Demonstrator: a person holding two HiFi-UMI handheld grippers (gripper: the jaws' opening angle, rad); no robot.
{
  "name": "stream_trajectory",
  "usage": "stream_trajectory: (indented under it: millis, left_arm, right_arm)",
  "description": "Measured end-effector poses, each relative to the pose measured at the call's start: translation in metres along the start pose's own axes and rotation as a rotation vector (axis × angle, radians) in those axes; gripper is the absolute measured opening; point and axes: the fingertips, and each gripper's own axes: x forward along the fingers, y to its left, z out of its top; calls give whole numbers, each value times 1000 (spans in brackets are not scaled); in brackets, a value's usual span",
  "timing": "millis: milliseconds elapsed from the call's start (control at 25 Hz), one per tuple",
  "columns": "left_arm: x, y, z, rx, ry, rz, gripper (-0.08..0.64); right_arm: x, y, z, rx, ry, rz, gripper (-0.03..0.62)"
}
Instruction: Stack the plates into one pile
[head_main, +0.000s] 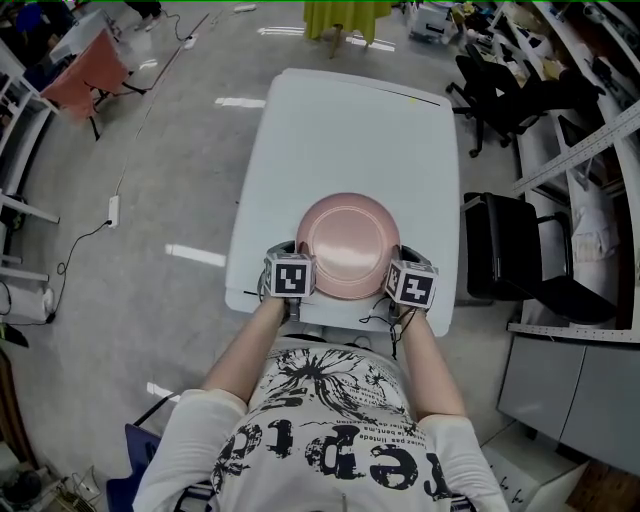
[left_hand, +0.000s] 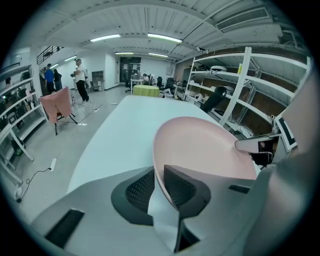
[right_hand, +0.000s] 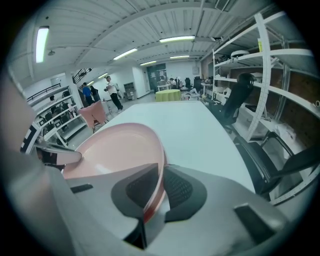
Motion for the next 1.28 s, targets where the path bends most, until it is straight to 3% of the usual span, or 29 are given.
stream_trajectory:
  millis: [400, 600, 880, 1040, 1200, 1280]
  left_arm:
    - [2, -1, -2, 8, 3, -27, 80]
    - [7, -1, -8, 29, 12, -25, 110]
    - [10, 2, -8, 29, -6, -11, 143]
    - [-4, 7, 2, -45, -57, -17, 152]
    - [-14, 8, 17, -48, -133, -55, 145]
    - [-24, 6, 28, -16, -170, -90, 116]
  right_arm:
    - [-3, -2, 2, -24, 6, -31, 41]
    - [1, -7, -4, -57, 8, -74, 46]
    - [3, -9, -9, -62, 15, -69, 60]
    - [-5, -6, 0, -70, -55, -76, 167]
    - [-15, -2, 13, -88, -131, -79, 169]
    - [-25, 3, 22, -79, -182, -54, 135]
